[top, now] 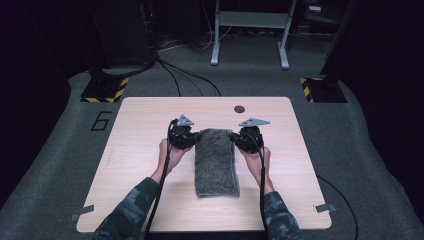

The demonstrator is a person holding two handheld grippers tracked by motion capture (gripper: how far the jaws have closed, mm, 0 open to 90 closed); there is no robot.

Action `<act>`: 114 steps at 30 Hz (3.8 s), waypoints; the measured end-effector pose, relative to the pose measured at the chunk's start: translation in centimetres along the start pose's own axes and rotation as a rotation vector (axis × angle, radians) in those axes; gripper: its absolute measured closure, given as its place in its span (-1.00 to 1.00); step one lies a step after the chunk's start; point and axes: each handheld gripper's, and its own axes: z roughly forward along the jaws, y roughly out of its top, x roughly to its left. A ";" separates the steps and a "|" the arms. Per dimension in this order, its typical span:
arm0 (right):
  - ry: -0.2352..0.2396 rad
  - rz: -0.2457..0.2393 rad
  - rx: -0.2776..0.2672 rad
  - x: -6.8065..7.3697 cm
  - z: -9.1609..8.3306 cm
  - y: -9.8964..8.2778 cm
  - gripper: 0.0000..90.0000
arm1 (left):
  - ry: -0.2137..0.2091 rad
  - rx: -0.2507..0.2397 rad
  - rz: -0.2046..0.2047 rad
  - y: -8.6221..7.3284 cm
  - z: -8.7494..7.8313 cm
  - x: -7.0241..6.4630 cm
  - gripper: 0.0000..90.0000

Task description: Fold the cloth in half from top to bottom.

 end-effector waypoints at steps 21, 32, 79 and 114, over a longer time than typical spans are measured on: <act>0.010 -0.121 -0.001 3.8 -4.0 -5.0 0.94 | -0.104 -0.010 0.017 -4.4 -2.0 -3.2 0.89; 0.023 -0.103 0.035 4.5 -4.8 -9.2 0.89 | -0.185 0.058 0.005 -7.7 -2.2 -5.4 0.62; -0.052 -0.088 0.196 4.7 -2.9 -12.8 -0.70 | 0.018 0.193 0.089 -10.6 -0.8 -6.7 -0.66; -0.126 -0.049 0.229 2.0 1.3 -8.5 -0.69 | 0.095 0.207 -0.017 -7.3 2.2 -2.7 -0.68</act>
